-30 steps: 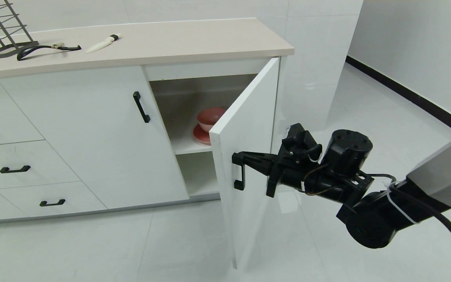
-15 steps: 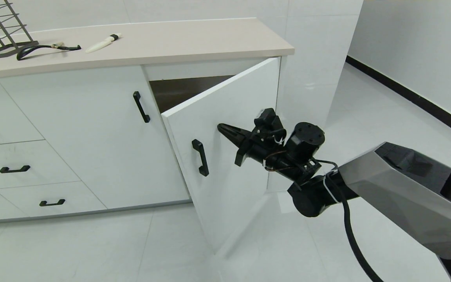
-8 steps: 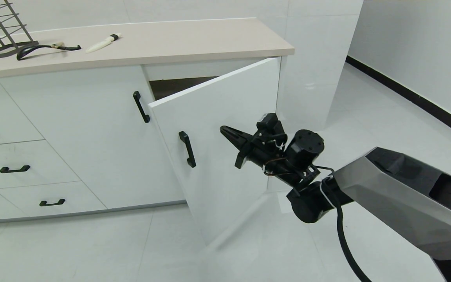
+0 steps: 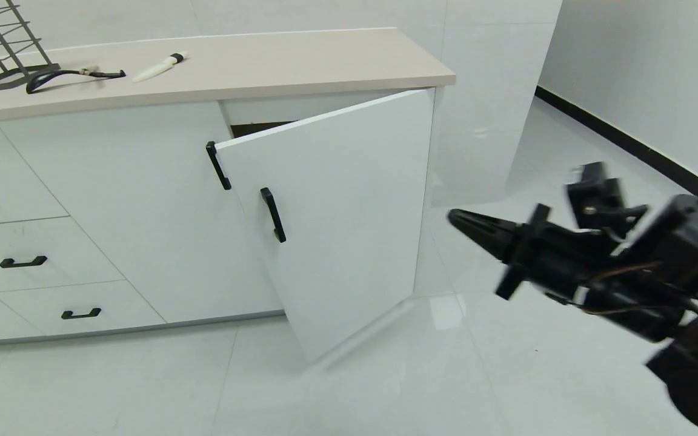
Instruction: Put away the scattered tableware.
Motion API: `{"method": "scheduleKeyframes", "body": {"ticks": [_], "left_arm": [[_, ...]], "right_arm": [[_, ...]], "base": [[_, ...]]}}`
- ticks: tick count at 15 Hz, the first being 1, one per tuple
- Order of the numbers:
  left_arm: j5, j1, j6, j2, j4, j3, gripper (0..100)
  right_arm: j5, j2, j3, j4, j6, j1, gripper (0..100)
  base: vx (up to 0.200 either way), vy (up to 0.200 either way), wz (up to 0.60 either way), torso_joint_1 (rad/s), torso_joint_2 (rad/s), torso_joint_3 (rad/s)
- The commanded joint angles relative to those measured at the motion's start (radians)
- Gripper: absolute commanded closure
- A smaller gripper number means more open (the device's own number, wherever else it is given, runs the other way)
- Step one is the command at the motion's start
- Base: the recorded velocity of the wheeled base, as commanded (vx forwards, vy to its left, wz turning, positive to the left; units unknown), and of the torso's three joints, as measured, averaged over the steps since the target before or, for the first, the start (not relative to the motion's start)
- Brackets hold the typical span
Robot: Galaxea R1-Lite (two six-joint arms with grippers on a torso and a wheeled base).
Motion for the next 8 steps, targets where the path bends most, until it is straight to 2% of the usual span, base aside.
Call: {"method": "scheduleKeyframes", "body": {"ticks": [1,3,4,5,6,7,8], "left_arm": [[0.0,0.001,-0.001,0.0,-0.001,0.0,0],[0.0,0.001,0.005,0.0,-0.001,0.0,0],[-0.003,0.001,0.017,0.0,-0.001,0.0,0],[-0.003,0.001,0.02,0.0,0.001,0.0,0],[-0.003,0.001,0.013,0.0,0.001,0.0,0],[-0.003,0.001,0.013,0.0,0.001,0.0,0],[-0.003,0.001,0.014,0.0,0.001,0.0,0]], "right_arm": [[0.038,-0.715,0.551,0.003,-0.019,-0.299,100],[0.043,-1.028,0.556,0.075,-0.022,-0.349,100],[0.043,-1.163,0.563,0.178,-0.022,-0.419,100],[0.044,-1.243,0.563,0.256,-0.022,-0.445,100],[0.046,-1.483,0.563,0.575,-0.022,-0.461,100],[0.06,-1.626,0.557,0.856,-0.02,-0.459,100],[0.087,-1.672,0.563,1.028,-0.026,-0.479,100]], "base": [[0.0,0.0,0.0,0.0,0.0,0.0],[0.0,0.0,0.0,0.0,0.0,0.0],[0.0,0.0,0.0,0.0,0.0,0.0],[0.0,0.0,0.0,0.0,0.0,0.0],[0.0,0.0,0.0,0.0,0.0,0.0],[0.0,0.0,0.0,0.0,0.0,0.0],[0.0,0.0,0.0,0.0,0.0,0.0]]}}
